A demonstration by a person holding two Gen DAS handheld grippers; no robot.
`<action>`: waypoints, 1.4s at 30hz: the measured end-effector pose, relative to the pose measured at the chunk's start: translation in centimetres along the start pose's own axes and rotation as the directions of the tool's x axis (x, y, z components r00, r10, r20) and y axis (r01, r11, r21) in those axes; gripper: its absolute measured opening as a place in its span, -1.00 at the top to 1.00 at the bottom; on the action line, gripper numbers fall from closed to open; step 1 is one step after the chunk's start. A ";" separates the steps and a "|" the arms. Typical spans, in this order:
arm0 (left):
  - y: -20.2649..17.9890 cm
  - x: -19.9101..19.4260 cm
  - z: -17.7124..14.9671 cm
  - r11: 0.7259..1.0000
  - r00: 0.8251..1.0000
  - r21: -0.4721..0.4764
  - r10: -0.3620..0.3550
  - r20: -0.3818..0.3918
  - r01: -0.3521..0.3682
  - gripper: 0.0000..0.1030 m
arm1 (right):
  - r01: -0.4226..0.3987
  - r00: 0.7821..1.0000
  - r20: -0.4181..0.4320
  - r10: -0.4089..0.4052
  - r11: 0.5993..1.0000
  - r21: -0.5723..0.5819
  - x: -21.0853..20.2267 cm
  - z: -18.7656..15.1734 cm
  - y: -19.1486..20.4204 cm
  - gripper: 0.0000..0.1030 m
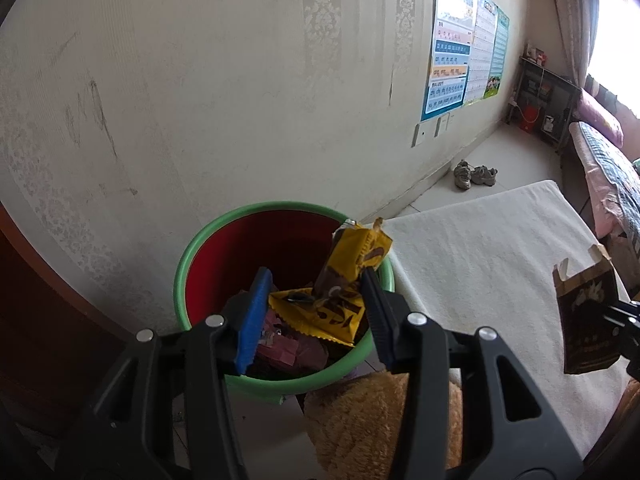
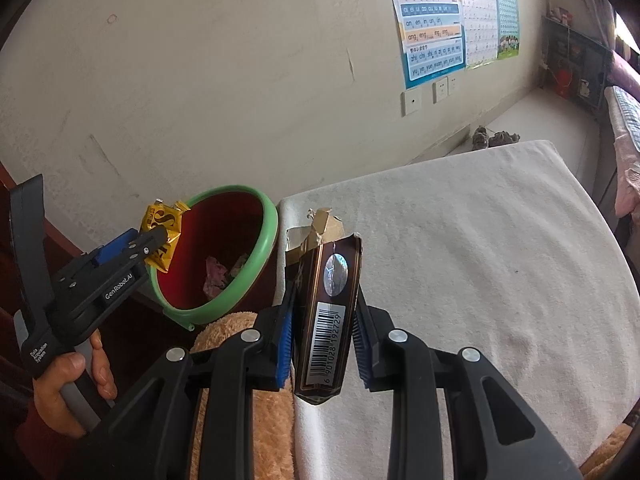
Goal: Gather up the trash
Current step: 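Open both grippers to drop the wrappers into the red bin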
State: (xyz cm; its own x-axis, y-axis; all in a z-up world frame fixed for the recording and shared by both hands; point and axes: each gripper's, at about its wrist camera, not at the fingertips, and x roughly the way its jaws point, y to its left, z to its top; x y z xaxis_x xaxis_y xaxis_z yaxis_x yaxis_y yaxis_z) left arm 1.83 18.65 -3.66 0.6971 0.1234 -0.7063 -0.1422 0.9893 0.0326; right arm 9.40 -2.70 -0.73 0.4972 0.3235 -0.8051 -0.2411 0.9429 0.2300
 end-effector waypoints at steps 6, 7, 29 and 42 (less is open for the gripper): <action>0.0 0.2 -0.1 1.000 1.000 0.016 0.014 -0.004 -0.014 0.16 | -0.023 0.999 0.031 0.024 1.000 -0.017 -0.5 0.5 1.0 0.49; 0.0 0.3 -0.1 1.000 1.000 0.019 0.018 -0.004 -0.018 0.16 | -0.024 0.999 0.028 0.025 1.000 -0.020 -0.3 0.5 1.1 0.49; 4.3 2.8 0.7 0.997 0.999 -0.059 0.049 -0.015 -0.049 0.16 | -0.075 0.997 -0.035 0.072 0.990 -0.116 4.7 4.6 6.4 0.49; 6.8 5.3 0.9 0.992 0.997 -0.114 0.049 -0.064 -0.056 0.16 | -0.100 0.994 -0.059 0.091 0.981 -0.167 8.4 6.2 10.0 0.49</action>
State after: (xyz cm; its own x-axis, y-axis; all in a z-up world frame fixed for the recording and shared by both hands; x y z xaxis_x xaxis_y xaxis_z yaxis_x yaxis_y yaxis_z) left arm 5.22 26.10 -6.55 0.6432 0.1663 -0.7474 -0.2597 0.9656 -0.0087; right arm 16.34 9.93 -1.79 0.4228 0.4030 -0.8117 -0.4252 0.8792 0.2151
